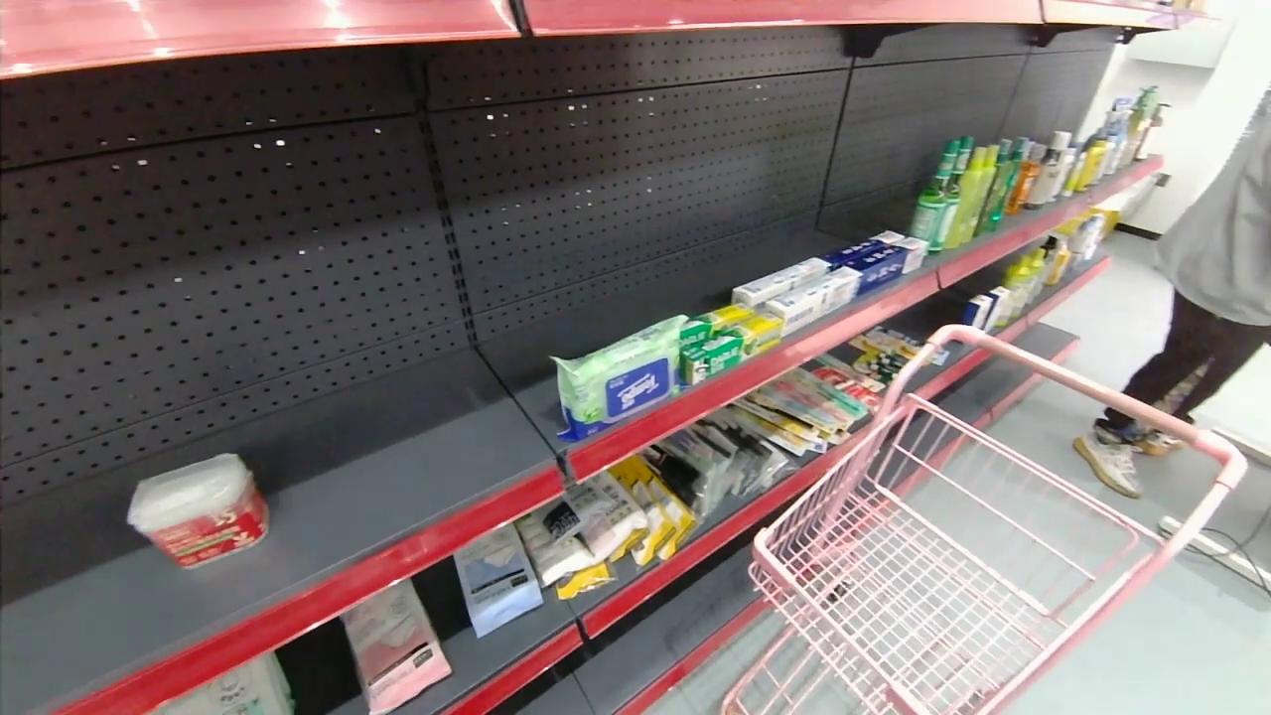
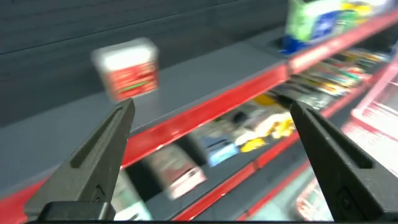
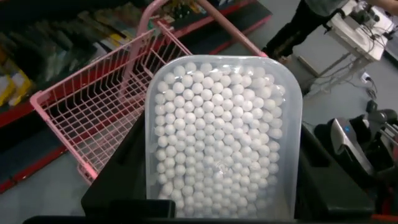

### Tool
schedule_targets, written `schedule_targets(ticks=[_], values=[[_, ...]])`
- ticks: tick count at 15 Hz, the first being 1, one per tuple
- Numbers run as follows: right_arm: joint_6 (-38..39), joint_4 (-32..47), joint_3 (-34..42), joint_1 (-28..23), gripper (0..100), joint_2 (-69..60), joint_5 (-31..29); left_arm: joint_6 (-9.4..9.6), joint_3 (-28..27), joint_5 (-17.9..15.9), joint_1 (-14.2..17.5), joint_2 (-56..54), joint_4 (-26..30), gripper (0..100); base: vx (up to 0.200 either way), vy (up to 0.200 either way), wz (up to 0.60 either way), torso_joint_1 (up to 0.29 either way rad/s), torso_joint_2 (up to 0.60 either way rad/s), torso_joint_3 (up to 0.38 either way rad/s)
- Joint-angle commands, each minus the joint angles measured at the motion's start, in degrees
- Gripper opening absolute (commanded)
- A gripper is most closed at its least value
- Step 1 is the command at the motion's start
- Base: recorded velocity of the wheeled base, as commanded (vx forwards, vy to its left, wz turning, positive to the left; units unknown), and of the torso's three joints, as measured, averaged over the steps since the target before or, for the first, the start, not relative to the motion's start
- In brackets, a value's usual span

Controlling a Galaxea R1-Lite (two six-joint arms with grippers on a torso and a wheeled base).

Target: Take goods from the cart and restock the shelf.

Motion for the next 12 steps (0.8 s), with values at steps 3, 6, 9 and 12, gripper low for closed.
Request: schedule_targets(ticks=[3, 6, 9, 12], values=[[-0.02, -0.08, 0.21, 0.05, 0, 0.58, 0.01, -0.05, 0.01, -0.02, 0.00, 0.07, -0.02, 100, 0.000, 0.000, 0.60, -0.001, 0.01, 0.002], [0.07, -0.08, 0.21, 0.05, 0, -0.39, 0.01, 0.04, 0.01, -0.02, 0.00, 0.07, -0.02, 100, 0.000, 0.000, 0.60, -0.001, 0.01, -0.006], [0.07, -0.08, 0.38, 0.05, 0, -1.44, 0.01, 0.04, 0.01, -0.02, 0.00, 0.07, -0.02, 100, 0.000, 0.000, 0.60, 0.005, 0.00, 0.004], [0.07, -0.08, 1.09, 0.05, 0, -3.29, 0.10, 0.13, 0.01, -0.02, 0.00, 0.16, -0.02, 100, 0.000, 0.000, 0.40, 0.000, 0.00, 0.000]])
